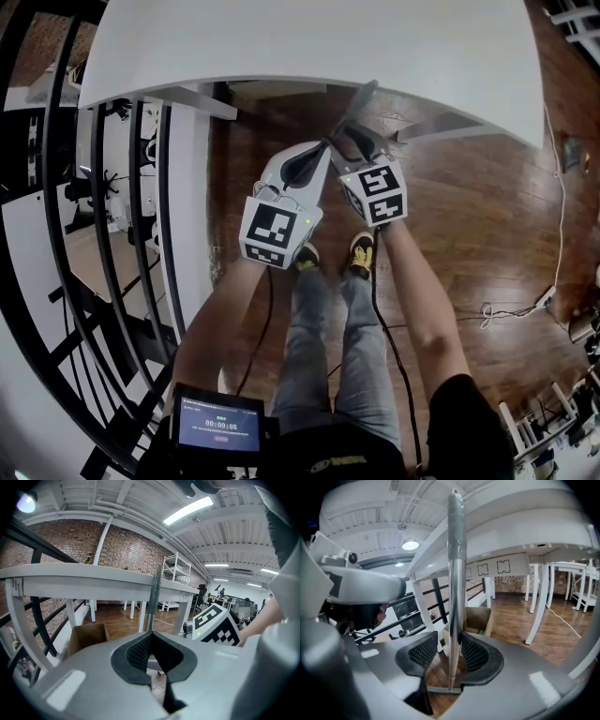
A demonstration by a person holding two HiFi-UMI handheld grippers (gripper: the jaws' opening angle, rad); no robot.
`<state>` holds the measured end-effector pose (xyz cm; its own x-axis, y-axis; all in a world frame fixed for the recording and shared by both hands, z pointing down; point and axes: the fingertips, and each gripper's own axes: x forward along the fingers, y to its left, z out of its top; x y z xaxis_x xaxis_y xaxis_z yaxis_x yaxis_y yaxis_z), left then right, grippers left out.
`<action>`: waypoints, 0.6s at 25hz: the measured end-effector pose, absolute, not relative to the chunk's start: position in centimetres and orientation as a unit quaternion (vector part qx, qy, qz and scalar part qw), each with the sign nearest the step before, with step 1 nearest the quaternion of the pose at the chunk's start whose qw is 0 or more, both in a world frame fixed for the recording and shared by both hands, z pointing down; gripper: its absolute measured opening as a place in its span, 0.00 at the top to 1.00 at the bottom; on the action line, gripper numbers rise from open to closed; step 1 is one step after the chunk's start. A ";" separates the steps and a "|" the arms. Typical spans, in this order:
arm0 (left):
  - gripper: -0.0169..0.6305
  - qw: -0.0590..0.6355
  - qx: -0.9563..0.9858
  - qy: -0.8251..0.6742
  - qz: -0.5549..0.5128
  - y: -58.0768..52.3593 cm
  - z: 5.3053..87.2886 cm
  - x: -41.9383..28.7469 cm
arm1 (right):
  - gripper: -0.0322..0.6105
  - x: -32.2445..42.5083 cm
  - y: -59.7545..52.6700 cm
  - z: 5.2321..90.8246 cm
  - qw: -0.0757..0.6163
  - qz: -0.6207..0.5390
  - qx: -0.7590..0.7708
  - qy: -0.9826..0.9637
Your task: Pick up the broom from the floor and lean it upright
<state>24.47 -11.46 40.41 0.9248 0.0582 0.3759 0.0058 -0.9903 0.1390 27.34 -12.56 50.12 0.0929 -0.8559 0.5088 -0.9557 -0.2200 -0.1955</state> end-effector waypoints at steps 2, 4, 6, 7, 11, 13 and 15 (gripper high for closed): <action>0.95 0.068 0.979 0.015 0.193 -11.6 40.5 24.4 | 0.69 27.8 -12.9 49.3 0.090 0.251 0.743 -0.614; 0.95 0.069 0.979 0.012 0.191 -11.6 40.2 24.3 | 0.69 27.9 -13.3 48.2 0.085 0.238 0.744 -0.619; 0.95 0.070 0.980 0.010 0.189 -11.6 40.0 24.3 | 0.69 27.6 -13.7 46.9 0.089 0.217 0.742 -0.628; 0.95 0.070 0.980 0.009 0.188 -11.7 39.9 24.3 | 0.69 27.5 -13.9 46.4 0.097 0.206 0.742 -0.631; 0.95 0.075 0.979 0.003 0.189 -11.9 39.7 24.3 | 0.72 27.6 -14.6 46.0 0.126 0.191 0.738 -0.634; 0.95 0.073 0.979 0.001 0.190 -12.0 39.7 24.1 | 0.75 27.4 -15.0 45.8 0.129 0.190 0.733 -0.640; 0.95 0.071 0.979 0.000 0.193 -12.1 39.8 23.9 | 0.78 27.1 -15.4 45.7 0.134 0.187 0.725 -0.649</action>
